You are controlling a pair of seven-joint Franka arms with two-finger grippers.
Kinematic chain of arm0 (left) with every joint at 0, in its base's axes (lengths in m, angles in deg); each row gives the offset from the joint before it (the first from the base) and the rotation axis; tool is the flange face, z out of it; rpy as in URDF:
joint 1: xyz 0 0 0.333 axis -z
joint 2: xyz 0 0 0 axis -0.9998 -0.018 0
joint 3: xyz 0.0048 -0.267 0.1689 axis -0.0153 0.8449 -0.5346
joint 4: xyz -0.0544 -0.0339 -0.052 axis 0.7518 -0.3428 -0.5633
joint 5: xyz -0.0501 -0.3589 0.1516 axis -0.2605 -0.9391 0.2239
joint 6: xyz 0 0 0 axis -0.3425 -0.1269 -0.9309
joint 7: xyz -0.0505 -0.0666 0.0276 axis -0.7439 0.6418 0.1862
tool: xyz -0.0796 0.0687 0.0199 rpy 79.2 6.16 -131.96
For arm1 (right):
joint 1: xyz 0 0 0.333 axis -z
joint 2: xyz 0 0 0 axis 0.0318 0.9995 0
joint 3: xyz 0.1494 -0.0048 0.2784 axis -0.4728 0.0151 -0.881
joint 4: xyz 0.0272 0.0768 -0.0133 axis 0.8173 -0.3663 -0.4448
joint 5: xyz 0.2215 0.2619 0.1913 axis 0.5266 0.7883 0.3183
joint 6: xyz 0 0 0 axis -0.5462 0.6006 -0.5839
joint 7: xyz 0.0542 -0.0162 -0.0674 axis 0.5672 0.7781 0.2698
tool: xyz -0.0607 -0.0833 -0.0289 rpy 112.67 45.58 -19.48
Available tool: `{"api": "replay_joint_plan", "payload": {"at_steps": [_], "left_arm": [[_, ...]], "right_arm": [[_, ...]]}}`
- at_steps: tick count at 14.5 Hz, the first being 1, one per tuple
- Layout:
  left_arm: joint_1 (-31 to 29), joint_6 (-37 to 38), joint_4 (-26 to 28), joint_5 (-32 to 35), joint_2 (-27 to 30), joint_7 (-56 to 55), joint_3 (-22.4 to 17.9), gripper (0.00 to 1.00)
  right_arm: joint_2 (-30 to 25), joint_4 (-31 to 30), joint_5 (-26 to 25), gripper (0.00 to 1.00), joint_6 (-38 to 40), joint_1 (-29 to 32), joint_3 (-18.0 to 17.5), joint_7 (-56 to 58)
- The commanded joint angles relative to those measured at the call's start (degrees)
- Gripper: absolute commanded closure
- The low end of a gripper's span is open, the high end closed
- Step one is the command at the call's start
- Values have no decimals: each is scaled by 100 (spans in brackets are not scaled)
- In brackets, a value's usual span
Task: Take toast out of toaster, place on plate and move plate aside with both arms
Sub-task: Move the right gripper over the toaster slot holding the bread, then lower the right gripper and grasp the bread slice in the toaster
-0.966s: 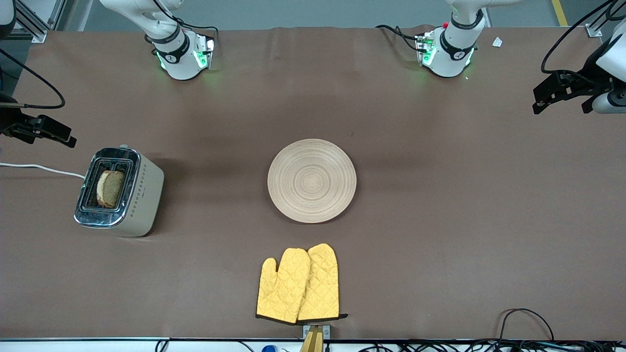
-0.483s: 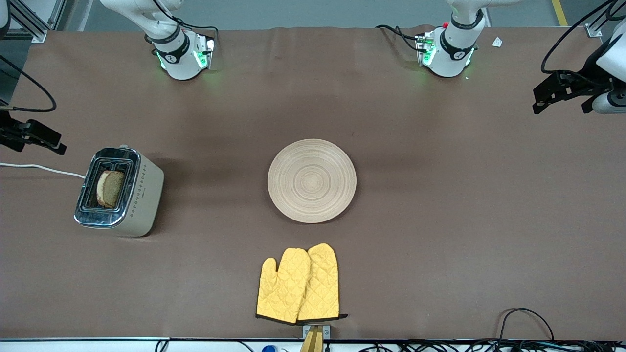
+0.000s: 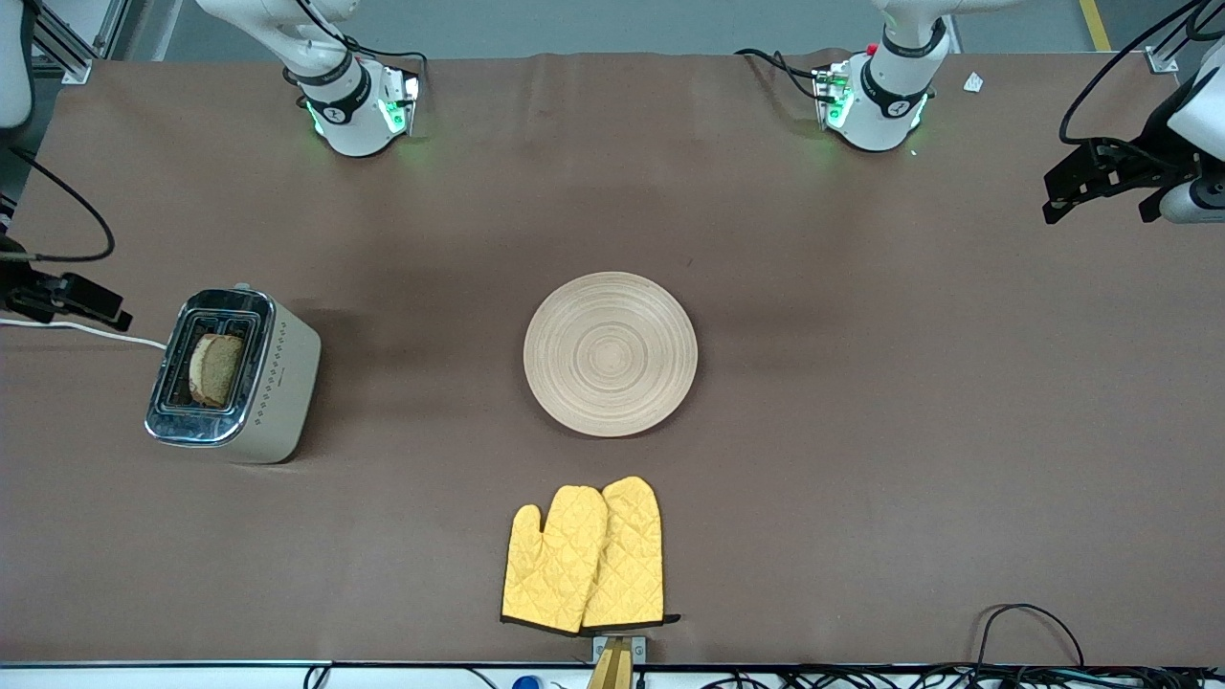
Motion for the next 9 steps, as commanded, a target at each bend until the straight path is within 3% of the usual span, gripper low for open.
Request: {"api": "replay_joint_plan", "payload": {"at_steps": [1, 5, 9], "left_arm": [[6, 129, -168, 124, -76, 65, 0, 0], [6, 129, -168, 124, -68, 65, 0, 0], [15, 129, -168, 133, -68, 65, 0, 0]], "right_arm": [[270, -45, 0, 0, -183, 40, -32, 64], [666, -237, 17, 0, -683, -12, -41, 55], [799, -913, 26, 0, -1482, -47, -59, 55]]}}
